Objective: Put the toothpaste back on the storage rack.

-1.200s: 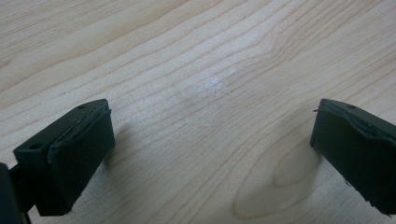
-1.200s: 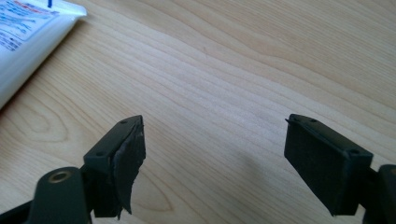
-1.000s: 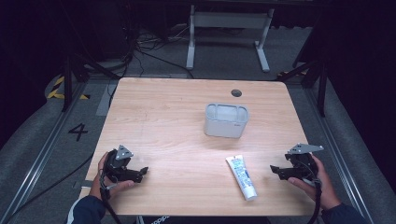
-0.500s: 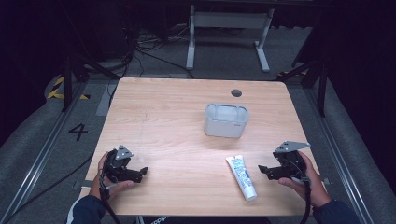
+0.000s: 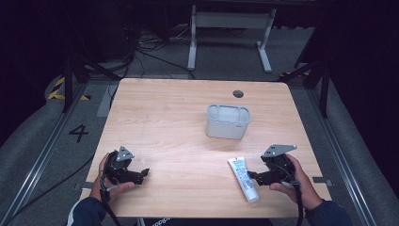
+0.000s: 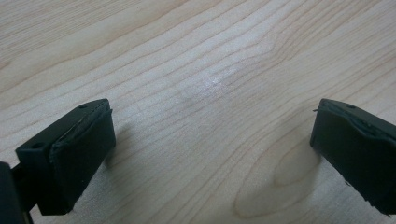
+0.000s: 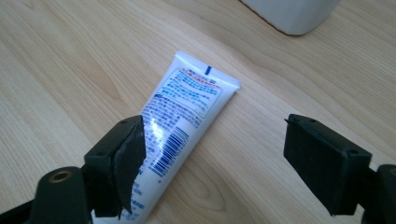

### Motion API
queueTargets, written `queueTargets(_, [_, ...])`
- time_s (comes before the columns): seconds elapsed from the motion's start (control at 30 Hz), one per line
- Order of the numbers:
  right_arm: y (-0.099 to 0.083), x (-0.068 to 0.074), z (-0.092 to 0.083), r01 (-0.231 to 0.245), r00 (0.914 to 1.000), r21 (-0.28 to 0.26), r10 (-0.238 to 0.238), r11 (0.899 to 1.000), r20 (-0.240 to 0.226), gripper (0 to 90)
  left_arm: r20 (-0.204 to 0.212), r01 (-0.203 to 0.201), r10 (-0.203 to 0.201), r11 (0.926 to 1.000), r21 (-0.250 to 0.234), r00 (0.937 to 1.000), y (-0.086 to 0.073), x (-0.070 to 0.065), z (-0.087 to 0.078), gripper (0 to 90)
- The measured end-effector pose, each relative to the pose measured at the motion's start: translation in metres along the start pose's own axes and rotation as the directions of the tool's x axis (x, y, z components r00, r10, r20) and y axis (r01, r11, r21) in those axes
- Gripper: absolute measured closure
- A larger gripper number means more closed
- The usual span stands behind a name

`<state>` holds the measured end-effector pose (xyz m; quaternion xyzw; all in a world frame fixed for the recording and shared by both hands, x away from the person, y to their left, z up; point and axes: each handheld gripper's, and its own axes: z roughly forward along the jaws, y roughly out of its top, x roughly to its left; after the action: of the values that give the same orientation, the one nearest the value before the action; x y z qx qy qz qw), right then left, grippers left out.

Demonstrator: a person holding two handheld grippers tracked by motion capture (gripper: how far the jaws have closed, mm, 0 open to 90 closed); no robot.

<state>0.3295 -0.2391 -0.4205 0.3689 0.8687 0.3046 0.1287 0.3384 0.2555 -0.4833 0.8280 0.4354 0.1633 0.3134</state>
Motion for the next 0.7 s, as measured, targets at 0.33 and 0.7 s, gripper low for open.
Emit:
queueTargets(0.33, [0.006, 0.016, 0.012, 0.005, 0.9993, 0.032, -0.003, 0.999, -0.036, 20.7, 0.0, 0.0, 0.0, 1.0, 0.0, 1.0, 0.0, 0.0, 0.0, 0.5])
queueTargets(0.7, [0.006, 0.021, 0.033, 0.0, 0.9997, 0.087, 0.002, 0.996, -0.023, 20.8, 0.0, 0.0, 0.0, 1.0, 0.0, 1.0, 0.0, 0.0, 0.0, 0.5])
